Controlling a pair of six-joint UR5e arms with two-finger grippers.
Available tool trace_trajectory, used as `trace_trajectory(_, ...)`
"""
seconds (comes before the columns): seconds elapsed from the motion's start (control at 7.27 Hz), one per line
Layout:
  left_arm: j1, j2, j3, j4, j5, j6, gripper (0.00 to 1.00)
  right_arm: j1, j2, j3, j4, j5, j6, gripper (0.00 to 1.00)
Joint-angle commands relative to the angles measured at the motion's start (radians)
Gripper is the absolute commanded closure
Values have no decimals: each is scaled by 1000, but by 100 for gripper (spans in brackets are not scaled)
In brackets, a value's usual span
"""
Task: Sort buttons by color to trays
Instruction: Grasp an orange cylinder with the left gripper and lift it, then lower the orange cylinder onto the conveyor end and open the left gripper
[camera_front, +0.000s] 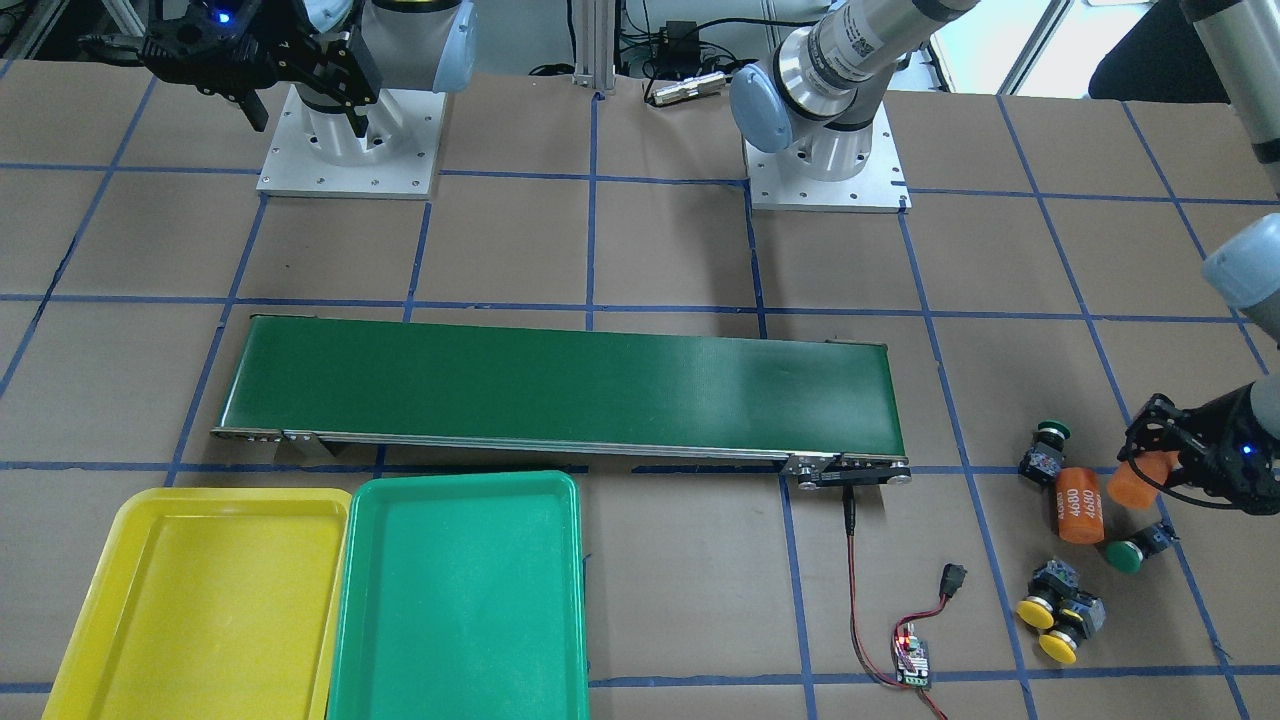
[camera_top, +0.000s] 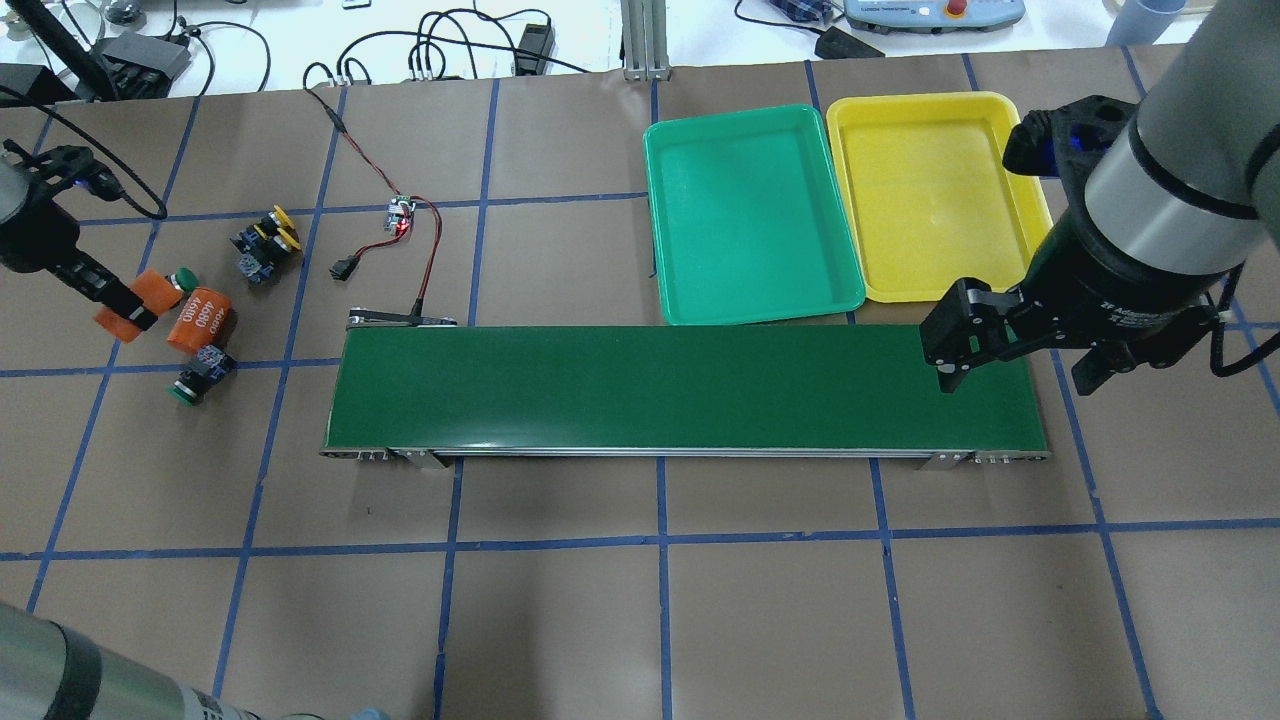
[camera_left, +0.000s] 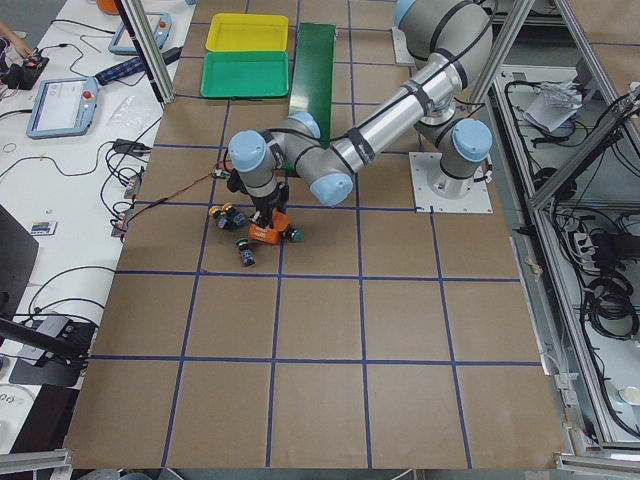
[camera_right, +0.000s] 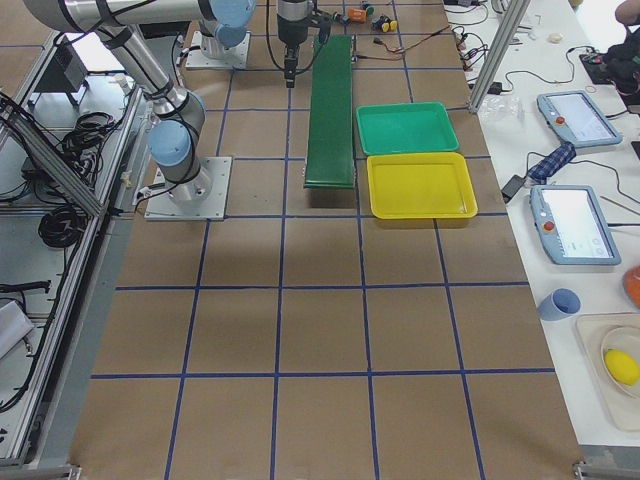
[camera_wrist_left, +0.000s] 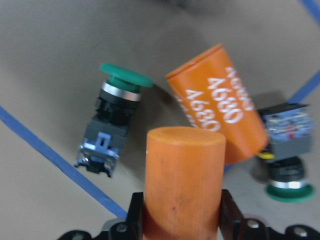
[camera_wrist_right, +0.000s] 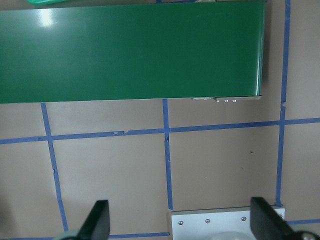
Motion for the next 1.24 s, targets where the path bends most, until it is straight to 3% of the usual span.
trace_trajectory(0.0, -193, 136, -132, -31, -9, -125, 100, 0, -2, 0, 0, 3, 1, 0)
trace_trajectory(0.28, -349, 204, -235, -20, 0, 106, 100, 0, -4, 3, 0, -1, 3, 0)
trace_trajectory(0.41, -390, 213, -259, -12, 1, 213, 100, 0, -4, 5, 0, -4, 0, 0)
trace_trajectory(0.69, -402, 214, -330, 47, -11, 251, 100, 0, -7, 6, 0, -3, 0, 0)
trace_trajectory(0.83, -396, 206, -339, 82, -31, 259, 81, 0, -7, 9, 0, -4, -2, 0)
trace_trajectory(0.96, -401, 192, -344, 98, -41, 247, 52, 0, -7, 9, 0, -3, 1, 0)
trace_trajectory(1.1, -399, 181, -342, 115, -64, 210, 17, 0, -7, 9, 0, -4, 0, 0)
